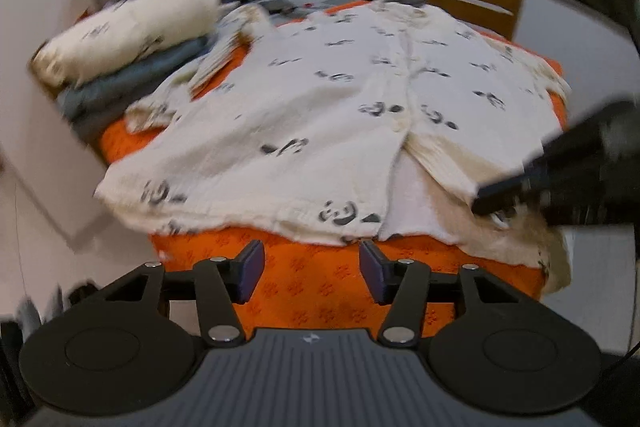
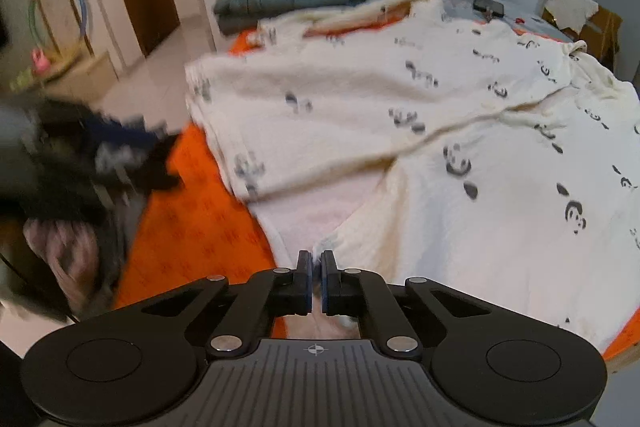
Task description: Fold clothes
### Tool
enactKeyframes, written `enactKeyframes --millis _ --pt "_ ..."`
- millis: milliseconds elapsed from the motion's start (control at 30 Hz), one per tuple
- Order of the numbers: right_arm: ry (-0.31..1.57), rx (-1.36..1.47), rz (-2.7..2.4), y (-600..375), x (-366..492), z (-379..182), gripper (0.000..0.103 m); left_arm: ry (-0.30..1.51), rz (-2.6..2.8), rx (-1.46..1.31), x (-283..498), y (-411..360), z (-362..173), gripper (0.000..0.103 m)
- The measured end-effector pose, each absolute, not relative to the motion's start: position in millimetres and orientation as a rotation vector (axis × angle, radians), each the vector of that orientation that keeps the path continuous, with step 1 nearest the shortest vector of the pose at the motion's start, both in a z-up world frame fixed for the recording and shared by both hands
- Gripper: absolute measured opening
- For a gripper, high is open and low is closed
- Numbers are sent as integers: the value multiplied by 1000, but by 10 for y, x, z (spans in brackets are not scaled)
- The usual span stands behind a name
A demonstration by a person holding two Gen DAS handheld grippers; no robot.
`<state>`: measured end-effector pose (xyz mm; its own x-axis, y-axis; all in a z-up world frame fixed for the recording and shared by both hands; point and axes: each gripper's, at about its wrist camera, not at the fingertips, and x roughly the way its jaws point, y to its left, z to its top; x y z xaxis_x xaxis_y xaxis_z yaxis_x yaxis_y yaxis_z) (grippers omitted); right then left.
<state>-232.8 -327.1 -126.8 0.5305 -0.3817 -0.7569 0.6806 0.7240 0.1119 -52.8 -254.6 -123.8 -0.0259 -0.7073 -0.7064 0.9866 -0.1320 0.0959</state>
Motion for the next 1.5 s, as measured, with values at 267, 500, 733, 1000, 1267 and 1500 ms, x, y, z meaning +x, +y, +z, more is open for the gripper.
enactKeyframes --millis 267,500,733,1000,1267,1500 --pt "688 494 -638 -3363 -2310 -968 7 408 -1633 761 -801 -2827 -1458 58" --pt "660 553 -648 -3449 -2318 -957 6 376 -1686 815 -851 -2942 -1635 13" --pt "626 610 -596 -3506 -2219 -945 6 408 -1680 587 -531 -2906 -1032 6" --pt "684 620 -513 -3592 -1802 -1305 7 403 -1764 673 -603 -3018 -837 6" --pt "671 620 -471 -3488 -1947 -1447 12 480 -1793 764 -648 -2963 -1151 6" --pt "644 631 -516 -3175 -2558 -1194 25 503 -1852 833 -810 -2888 -1391 17"
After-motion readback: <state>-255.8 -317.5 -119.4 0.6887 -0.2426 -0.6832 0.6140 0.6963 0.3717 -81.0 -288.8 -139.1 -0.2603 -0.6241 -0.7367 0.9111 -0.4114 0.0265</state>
